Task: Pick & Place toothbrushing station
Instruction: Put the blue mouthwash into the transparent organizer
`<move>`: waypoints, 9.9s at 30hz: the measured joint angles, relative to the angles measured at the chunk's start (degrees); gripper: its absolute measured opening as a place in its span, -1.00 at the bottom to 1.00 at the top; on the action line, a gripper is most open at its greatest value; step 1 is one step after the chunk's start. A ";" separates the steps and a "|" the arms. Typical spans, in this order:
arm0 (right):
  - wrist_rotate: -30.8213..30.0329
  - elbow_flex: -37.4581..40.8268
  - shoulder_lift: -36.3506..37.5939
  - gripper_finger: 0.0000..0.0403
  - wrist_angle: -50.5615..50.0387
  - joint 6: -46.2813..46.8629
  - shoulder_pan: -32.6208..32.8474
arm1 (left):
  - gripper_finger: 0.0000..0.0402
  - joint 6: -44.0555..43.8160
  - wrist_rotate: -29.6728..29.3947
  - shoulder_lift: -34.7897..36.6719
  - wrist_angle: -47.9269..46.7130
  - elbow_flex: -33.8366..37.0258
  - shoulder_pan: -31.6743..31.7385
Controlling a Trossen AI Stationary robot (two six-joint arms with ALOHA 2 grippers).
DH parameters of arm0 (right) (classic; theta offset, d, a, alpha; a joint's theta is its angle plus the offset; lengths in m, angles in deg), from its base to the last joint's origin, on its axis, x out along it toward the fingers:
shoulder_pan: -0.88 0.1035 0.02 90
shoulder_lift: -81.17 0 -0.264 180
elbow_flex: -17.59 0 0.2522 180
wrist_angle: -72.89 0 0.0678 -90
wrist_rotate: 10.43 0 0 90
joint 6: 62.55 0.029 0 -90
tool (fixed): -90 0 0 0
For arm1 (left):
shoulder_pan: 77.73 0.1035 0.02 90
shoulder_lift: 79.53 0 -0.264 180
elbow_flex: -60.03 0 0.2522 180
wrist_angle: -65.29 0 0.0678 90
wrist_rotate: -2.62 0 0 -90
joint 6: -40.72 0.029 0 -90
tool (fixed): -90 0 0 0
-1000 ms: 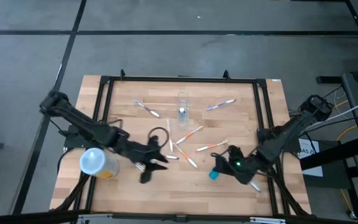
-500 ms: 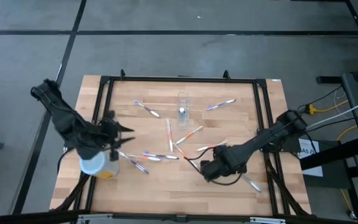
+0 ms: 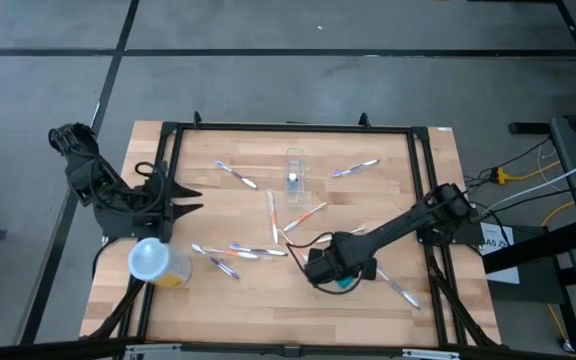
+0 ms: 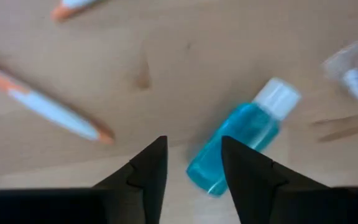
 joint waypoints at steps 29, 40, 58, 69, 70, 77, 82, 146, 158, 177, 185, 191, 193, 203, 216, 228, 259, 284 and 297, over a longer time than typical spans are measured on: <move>9.53 -7.83 1.88 -0.50 -11.75 -117.48 6.20 | -0.39 -7.18 -0.73 -0.56 -0.70 0.00 0.00; -5.39 1.53 1.90 -0.47 -14.24 -132.32 4.19 | -0.39 -17.62 -6.73 -8.17 6.04 0.00 0.00; -0.53 4.39 1.90 0.06 -6.49 -127.32 3.57 | -0.39 -17.65 -6.44 -19.98 21.59 0.00 0.15; 1.74 9.25 1.88 -0.07 -3.38 -126.20 4.43 | -0.39 -17.06 -6.35 -19.93 25.80 0.00 0.11; 1.76 9.25 1.88 -0.08 -2.69 -126.19 4.53 | -0.39 -17.03 -6.33 -19.93 25.76 0.00 0.11; 1.28 9.25 1.88 -0.16 2.96 -125.97 4.60 | -0.39 -16.47 -6.29 -19.93 25.93 0.00 0.26; 1.30 10.65 1.88 -0.18 4.71 -125.41 4.55 | -0.39 -16.47 -6.26 -19.93 25.93 0.00 0.24; 41.85 -18.18 1.82 -0.54 60.98 -78.07 -11.14 | -0.03 24.76 5.53 -16.94 35.13 -0.02 -3.22; 39.99 -18.16 1.82 -0.54 63.00 -76.53 -10.84 | 0.14 29.32 27.12 -16.04 43.92 -0.02 3.91; 39.68 -18.14 1.84 -0.54 64.67 -75.52 -10.74 | 0.13 31.01 39.55 -17.90 49.15 -0.02 9.42; 39.61 -18.14 1.84 -0.54 64.71 -75.48 -10.77 | 0.12 31.02 43.70 -18.03 50.90 -0.02 11.52; 38.61 -18.14 1.84 -0.54 64.71 -75.89 -10.81 | 0.09 30.78 43.77 -18.22 51.33 -0.02 11.52; 38.29 -18.14 1.84 -0.54 64.67 -76.12 -10.79 | 0.04 30.65 43.77 -18.47 51.21 -0.02 11.52; 37.72 -18.14 1.84 -0.54 64.89 -76.57 -10.77 | -0.29 29.47 44.03 -18.66 52.38 -0.02 11.52; 35.33 -17.98 1.77 -0.53 68.90 -77.84 -9.92 | -0.64 26.54 44.51 -18.54 51.96 -0.17 11.47; 23.22 -18.38 2.01 -0.07 70.83 -80.66 -6.98 | -0.67 21.37 46.29 -15.67 51.70 0.11 8.34; -46.61 -25.71 6.32 0.01 74.76 -140.59 0.27 | -0.68 32.44 17.87 -9.53 80.35 -0.04 6.47; -50.13 -28.15 6.27 0.03 74.98 -179.10 1.88 | -0.67 22.89 13.22 -13.34 86.91 -0.04 11.45; -51.38 -28.11 6.27 0.03 77.16 -184.57 2.85 | -0.67 20.66 13.22 -15.12 86.65 -0.04 10.84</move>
